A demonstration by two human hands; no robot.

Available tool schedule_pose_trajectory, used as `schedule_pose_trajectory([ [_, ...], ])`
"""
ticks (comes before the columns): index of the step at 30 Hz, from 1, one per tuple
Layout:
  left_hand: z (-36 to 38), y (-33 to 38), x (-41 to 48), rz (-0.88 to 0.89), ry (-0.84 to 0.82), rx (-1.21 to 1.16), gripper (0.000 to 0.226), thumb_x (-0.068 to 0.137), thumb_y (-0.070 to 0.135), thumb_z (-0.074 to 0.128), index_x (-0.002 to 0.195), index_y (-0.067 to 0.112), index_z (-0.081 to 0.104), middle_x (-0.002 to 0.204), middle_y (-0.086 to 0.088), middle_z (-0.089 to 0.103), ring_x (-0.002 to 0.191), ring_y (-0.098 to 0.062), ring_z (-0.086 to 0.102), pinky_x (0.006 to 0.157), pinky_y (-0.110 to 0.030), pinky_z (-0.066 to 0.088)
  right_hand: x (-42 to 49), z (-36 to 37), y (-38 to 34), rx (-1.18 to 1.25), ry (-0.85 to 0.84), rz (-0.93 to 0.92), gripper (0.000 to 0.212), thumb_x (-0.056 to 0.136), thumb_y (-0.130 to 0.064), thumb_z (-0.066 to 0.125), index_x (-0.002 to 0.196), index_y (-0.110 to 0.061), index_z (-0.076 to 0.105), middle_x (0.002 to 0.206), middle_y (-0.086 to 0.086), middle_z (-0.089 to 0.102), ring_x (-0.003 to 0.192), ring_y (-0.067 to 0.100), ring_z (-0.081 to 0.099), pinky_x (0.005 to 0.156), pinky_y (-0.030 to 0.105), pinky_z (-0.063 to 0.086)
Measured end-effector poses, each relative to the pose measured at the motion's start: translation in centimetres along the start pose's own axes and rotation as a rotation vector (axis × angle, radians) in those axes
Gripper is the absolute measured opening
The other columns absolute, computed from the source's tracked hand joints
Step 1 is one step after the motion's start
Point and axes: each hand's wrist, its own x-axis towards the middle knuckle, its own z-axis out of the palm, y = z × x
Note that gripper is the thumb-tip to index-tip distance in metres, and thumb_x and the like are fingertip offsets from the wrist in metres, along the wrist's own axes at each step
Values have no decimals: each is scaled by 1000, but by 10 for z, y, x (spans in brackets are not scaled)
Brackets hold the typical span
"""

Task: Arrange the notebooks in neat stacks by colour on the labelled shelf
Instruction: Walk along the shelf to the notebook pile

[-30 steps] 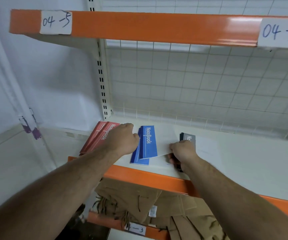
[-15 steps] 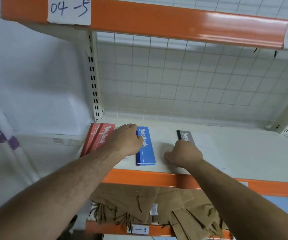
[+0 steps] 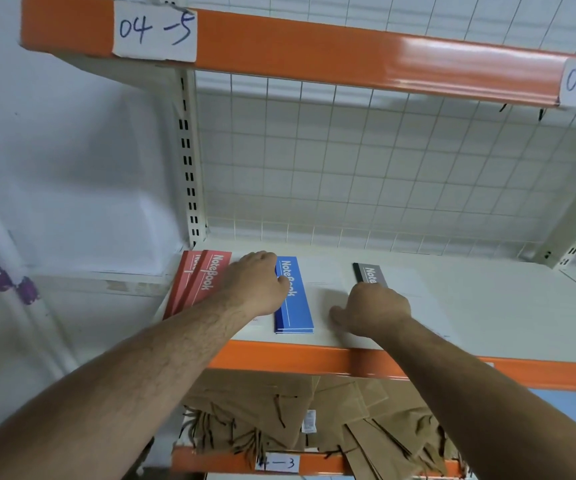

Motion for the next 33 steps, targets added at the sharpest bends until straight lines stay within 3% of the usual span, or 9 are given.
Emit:
schedule_pose_trajectory([
  [3,2,7,2,18,-17,-3,38,100,39,42,127,14,51,124,2,57,113,-18,51,96,-36,44,-2,-3,3,-2,13,-2,39,87,-59,56,93,-20,62,84,-3,64,78,16,63,76,31,57],
  [7,10,25,11,96,-4,44,47,100,40,33,135,13,48,134,0,53,124,-19,44,106,-37,35,-8,-10,13,14,149,-2,45,91,-62,47,88,-19,58,86,-1,64,76,16,60,64,26,49],
  [10,19,47,19,176,-62,83,57,102,43,26,150,14,34,155,-1,36,143,-20,27,118,-44,21,-11,-11,32,-16,174,-12,56,92,-65,41,115,-18,61,115,4,61,104,22,55,86,36,46],
  [13,28,78,23,254,-142,86,61,103,46,24,158,19,18,166,0,15,153,-21,8,123,-49,6,-19,-10,62,-4,145,10,63,94,-65,37,136,-21,53,139,3,53,130,25,44,106,42,36],
  [17,39,127,24,383,-162,64,62,103,45,24,159,21,15,166,1,12,153,-21,5,123,-49,3,-40,-13,109,7,120,110,71,95,-68,34,150,-22,39,158,3,35,146,24,28,119,45,23],
  [20,47,167,20,473,-163,92,62,102,46,24,158,20,18,166,0,15,153,-22,7,122,-49,6,-59,-18,146,12,120,189,74,95,-69,32,153,-22,33,162,3,28,149,23,23,120,45,20],
  [24,57,223,6,543,-220,78,65,102,50,23,160,23,9,167,2,5,154,-20,0,123,-50,-1,-87,-24,198,22,145,282,75,96,-69,30,153,-22,34,161,3,28,148,25,24,119,44,21],
  [33,83,357,-45,673,-228,87,65,102,49,21,160,23,8,167,3,6,154,-19,0,123,-49,-1,-156,-27,328,82,175,421,75,95,-67,35,152,-19,35,161,6,29,149,26,23,119,45,24],
])
